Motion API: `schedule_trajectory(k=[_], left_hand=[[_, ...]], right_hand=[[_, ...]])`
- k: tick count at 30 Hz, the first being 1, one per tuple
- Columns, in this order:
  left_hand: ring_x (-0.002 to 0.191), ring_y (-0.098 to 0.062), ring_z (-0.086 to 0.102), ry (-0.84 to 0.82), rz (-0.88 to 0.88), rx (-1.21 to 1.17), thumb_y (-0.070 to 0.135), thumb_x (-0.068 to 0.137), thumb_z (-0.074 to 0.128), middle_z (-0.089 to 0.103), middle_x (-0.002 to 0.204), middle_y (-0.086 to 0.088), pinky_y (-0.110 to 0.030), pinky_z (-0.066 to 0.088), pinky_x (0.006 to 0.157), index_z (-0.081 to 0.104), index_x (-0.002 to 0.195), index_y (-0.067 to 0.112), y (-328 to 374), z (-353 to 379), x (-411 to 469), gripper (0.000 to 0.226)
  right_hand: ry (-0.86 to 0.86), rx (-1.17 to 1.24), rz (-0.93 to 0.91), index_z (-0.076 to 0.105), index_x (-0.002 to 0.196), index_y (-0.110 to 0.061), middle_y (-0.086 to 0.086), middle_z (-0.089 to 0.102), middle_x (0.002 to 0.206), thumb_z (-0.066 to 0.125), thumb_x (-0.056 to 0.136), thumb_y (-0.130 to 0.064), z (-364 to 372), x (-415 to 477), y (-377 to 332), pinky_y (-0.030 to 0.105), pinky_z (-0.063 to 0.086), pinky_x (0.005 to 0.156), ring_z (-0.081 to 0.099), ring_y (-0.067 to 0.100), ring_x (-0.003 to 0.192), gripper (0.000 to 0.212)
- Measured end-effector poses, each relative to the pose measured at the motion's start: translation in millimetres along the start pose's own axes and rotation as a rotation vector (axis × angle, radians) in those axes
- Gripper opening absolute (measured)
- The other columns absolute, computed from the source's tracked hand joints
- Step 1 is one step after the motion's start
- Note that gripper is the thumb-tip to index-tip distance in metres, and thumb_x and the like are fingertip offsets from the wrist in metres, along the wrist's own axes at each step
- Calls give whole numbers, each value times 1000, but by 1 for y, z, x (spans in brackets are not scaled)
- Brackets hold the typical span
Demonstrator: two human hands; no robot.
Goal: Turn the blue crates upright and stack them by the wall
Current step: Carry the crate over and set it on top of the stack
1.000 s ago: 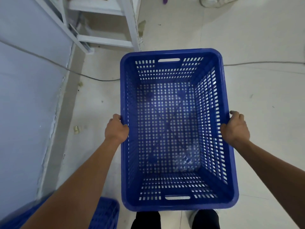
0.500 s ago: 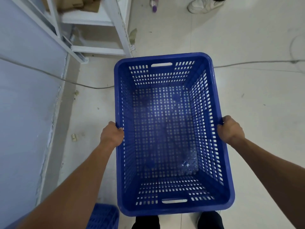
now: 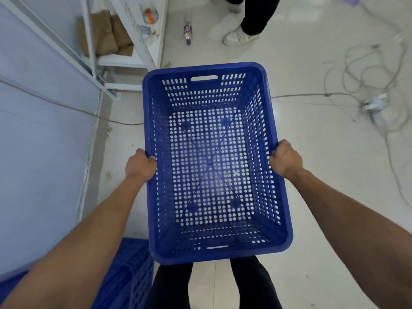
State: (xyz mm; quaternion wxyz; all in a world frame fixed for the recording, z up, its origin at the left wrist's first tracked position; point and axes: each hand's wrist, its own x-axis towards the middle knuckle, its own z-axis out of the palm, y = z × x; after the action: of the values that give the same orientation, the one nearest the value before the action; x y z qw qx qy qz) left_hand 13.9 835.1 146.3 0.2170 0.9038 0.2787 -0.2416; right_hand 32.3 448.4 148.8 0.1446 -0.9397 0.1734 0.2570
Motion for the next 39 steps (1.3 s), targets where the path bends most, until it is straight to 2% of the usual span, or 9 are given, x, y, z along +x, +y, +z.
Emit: schedule_trajectory(k=[3, 10, 14, 16, 19, 25, 30, 36, 39], left_hand=[[91, -35, 58, 114, 12, -3, 23, 99, 46, 63, 111, -21, -36, 40, 71, 49, 113, -2, 24, -25, -59, 28], [97, -38, 62, 275, 16, -67, 25, 100, 44, 63, 110, -18, -39, 45, 76, 52, 114, -3, 54, -81, -177, 33], [102, -40, 60, 401, -55, -158, 24, 100, 45, 62, 113, -22, -38, 39, 75, 51, 116, -5, 47, -96, -231, 34], [105, -42, 59, 443, -92, -166, 24, 100, 48, 61, 117, -24, -42, 43, 81, 51, 117, -6, 37, -104, -255, 35], [109, -44, 58, 475, -161, -157, 25, 99, 50, 60, 119, -26, -45, 45, 88, 49, 118, -6, 7, -115, -293, 37], [104, -43, 60, 591, -265, -182, 27, 100, 50, 62, 116, -26, -43, 46, 81, 48, 118, -7, -63, -130, -374, 38], [102, -43, 60, 739, -344, -264, 27, 99, 51, 62, 113, -27, -42, 45, 76, 50, 114, -7, -124, -139, -464, 36], [98, -42, 60, 863, -463, -327, 28, 99, 51, 63, 108, -25, -44, 49, 78, 51, 110, -5, -193, -145, -565, 34], [95, -41, 61, 918, -536, -306, 29, 99, 49, 63, 106, -24, -42, 48, 75, 52, 108, -4, -227, -142, -612, 34]], right_hand=[[31, 6, -19, 45, 115, 3, 20, 57, 115, 49, 93, -14, -48, -36, 10, 42, 46, 81, 61, 41, 99, 28], [162, 41, -134, 43, 120, 6, 22, 54, 116, 40, 102, -14, -130, -113, 30, 40, 41, 73, 61, 42, 97, 27], [224, 95, -211, 45, 119, 3, 22, 55, 114, 36, 103, -20, -155, -147, 25, 40, 39, 74, 59, 42, 97, 30], [228, 96, -248, 44, 120, 1, 22, 57, 115, 36, 104, -24, -161, -155, 19, 39, 39, 74, 60, 41, 98, 31], [196, 94, -331, 43, 118, -1, 20, 60, 113, 36, 104, -29, -162, -171, 4, 39, 38, 73, 60, 40, 98, 32], [209, 8, -575, 43, 116, 0, 24, 64, 111, 34, 105, -28, -159, -226, -37, 41, 39, 73, 61, 43, 99, 32], [209, -38, -754, 47, 122, 4, 26, 62, 119, 35, 105, -29, -165, -299, -70, 45, 45, 86, 59, 44, 108, 39], [223, -43, -977, 43, 115, 1, 28, 63, 114, 37, 104, -27, -160, -387, -120, 45, 44, 80, 60, 45, 105, 31], [223, -89, -1059, 41, 126, 7, 28, 62, 119, 39, 103, -28, -146, -429, -147, 45, 47, 88, 60, 44, 110, 42]])
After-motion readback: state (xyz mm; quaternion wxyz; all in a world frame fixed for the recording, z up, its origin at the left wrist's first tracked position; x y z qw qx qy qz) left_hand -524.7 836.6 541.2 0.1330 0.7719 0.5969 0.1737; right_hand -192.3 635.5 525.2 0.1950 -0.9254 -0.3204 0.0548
